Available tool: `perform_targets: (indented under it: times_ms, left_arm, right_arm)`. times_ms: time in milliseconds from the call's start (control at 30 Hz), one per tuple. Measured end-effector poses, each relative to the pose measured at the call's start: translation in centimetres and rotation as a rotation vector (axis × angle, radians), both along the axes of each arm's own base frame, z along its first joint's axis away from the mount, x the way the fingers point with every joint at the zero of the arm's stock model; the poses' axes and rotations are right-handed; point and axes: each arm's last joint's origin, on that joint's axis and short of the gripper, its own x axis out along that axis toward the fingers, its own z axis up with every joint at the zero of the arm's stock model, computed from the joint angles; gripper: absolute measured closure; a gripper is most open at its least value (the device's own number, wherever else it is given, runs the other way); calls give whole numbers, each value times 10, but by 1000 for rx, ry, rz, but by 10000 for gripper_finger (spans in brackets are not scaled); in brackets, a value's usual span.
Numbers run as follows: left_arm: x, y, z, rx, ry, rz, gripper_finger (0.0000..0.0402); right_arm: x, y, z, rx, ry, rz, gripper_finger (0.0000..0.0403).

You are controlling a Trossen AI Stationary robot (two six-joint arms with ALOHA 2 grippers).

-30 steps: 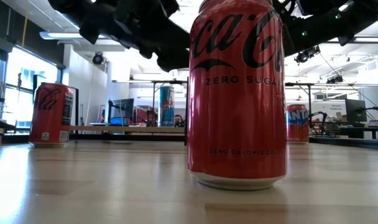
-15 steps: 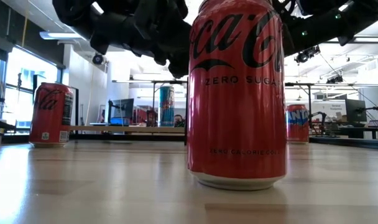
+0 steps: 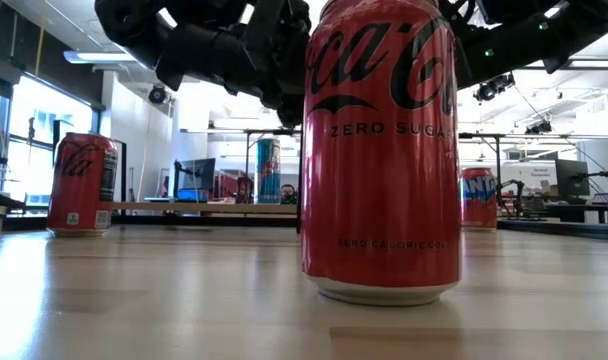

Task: Place canned beverage on shelf
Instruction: Put the bottom white and yellow soda can on the shelf

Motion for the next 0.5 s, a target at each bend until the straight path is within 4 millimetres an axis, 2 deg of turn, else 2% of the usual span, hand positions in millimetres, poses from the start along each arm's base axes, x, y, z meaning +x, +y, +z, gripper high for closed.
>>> perform_targets:
  times_ms: [133,233,367,500]
  left_arm:
    - [-6,10,6,51,45,-45,163]
    - [-19,21,21,91,87,-72,163]
    - [-48,42,56,163,119,-53,163]
    - [-89,68,86,187,167,34,163]
  right_arm:
    - [0,0,-1,0,7,0,403]
    - [0,0,-1,2,12,-1,403]
    - [0,0,-2,0,16,0,403]
    - [0,0,-2,0,20,0,403]
